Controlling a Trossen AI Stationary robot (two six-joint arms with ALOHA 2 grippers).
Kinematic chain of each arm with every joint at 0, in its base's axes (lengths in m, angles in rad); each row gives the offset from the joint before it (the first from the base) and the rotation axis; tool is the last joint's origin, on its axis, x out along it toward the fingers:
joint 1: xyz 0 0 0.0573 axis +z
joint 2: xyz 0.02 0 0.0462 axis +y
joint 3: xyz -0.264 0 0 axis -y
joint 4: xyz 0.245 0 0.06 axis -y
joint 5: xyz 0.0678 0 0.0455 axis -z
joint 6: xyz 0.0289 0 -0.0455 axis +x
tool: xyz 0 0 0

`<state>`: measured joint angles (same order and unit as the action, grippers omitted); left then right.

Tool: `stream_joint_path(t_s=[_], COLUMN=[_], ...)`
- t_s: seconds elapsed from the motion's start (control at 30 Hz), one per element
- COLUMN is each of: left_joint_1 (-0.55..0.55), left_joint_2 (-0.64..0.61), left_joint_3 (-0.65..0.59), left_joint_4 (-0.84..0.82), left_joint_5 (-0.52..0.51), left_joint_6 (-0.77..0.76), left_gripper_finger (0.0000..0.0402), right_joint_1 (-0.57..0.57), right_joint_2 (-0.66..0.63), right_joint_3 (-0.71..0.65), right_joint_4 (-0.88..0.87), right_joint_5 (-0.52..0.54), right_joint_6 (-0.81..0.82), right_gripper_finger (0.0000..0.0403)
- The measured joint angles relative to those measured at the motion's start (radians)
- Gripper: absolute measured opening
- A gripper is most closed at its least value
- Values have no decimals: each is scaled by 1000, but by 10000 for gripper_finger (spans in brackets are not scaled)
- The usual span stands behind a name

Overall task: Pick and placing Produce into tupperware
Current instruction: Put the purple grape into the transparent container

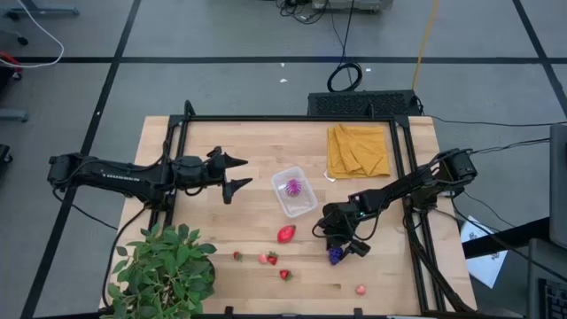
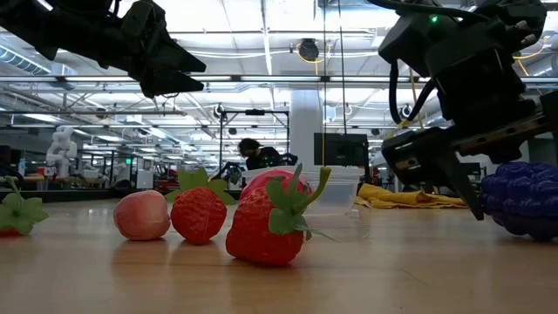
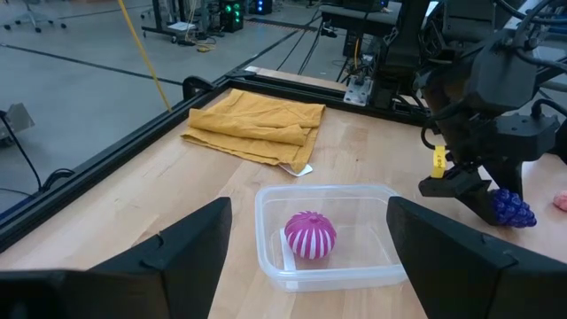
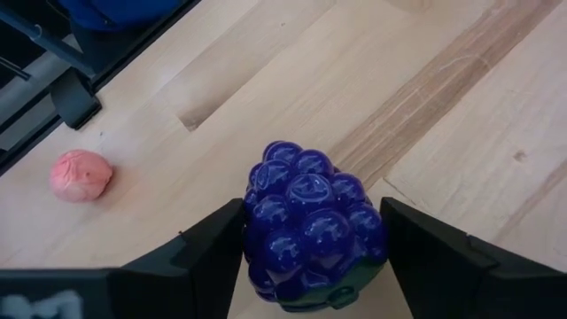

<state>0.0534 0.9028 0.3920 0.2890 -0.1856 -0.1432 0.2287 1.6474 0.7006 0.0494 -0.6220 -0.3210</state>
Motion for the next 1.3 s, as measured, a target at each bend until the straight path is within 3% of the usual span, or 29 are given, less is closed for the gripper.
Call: stream_joint_path(t_s=[0.53,0.73,0.97,1.3], left_joint_1=[0,0,0,0], left_joint_2=[0,0,0,0], left_joint_3=[0,0,0,0], left_joint_4=[0,0,-4,-2], left_joint_5=[0,0,0,0], left_joint_6=[0,8,12,39], left_gripper_finger=[308,308,308,308], right_joint_1=[-18,-38,-67,-198], right_joint_2=[-48,-174,-290,-261], right_joint_3=[0,0,0,10], right_joint_4=[45,63,270,423], right_joint_5=[7,180,389,418], right_joint_6=[29,-29,-164,-189], right_gripper_finger=[242,242,242,242])
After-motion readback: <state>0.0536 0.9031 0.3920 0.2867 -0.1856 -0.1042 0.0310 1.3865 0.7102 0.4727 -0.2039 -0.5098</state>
